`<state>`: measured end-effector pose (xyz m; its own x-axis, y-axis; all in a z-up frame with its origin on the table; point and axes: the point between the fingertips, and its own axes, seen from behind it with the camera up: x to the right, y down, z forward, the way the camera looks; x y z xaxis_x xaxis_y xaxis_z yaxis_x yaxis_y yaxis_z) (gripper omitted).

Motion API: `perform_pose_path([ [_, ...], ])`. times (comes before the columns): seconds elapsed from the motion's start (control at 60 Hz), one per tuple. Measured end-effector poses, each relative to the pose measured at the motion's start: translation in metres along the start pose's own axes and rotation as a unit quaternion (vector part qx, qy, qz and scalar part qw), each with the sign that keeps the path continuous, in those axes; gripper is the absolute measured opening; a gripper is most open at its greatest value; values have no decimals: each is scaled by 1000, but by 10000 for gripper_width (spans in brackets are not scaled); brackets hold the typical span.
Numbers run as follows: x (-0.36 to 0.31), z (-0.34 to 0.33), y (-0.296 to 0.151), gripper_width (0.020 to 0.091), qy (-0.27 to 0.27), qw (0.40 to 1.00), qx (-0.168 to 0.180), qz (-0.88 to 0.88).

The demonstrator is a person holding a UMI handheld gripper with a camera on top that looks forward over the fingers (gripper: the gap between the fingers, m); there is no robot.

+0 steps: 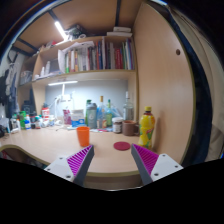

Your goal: Pour water

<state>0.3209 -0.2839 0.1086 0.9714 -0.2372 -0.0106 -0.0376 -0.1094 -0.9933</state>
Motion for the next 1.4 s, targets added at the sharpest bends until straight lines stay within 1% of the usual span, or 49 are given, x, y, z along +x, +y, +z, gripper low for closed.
perform_pose_path([
  [0.117, 44, 31, -4, 828, 40, 999, 6, -18],
  [0.25, 95, 75, 8, 832, 81, 996, -12, -35],
  [0.35, 120, 101, 18, 829, 97, 994, -22, -40],
  [0.4, 129, 118, 21, 827, 95, 995, -27, -36],
  [0.467, 140, 133, 23, 828, 98, 995, -22, -30],
  [0.583, 153, 160, 24, 834, 97, 995, -25, -20],
  [0.633, 153, 172, 24, 789, 89, 996, -25, -16],
  [0.667, 152, 178, 23, 777, 82, 996, -27, -11],
  [0.783, 149, 205, 23, 786, 75, 997, -28, -16],
  [0.817, 149, 209, 34, 781, 74, 996, -53, -19],
  [0.85, 150, 213, 39, 777, 71, 995, -69, -23],
  [0.9, 149, 215, 47, 733, 64, 994, -86, -19],
  [0.983, 145, 219, 56, 623, 51, 994, -94, -25],
  [1.1, 147, 215, 50, 576, 57, 995, -79, -34],
  [1.117, 147, 214, 49, 552, 58, 995, -77, -32],
  [1.217, 140, 212, 47, 484, 46, 997, -63, -23],
  [1.267, 138, 210, 48, 473, 45, 997, -59, -19],
  [1.283, 137, 210, 48, 455, 44, 997, -58, -19],
  [1.367, 134, 205, 42, 453, 40, 998, -53, -20],
  [1.4, 130, 203, 38, 430, 36, 998, -49, -21],
])
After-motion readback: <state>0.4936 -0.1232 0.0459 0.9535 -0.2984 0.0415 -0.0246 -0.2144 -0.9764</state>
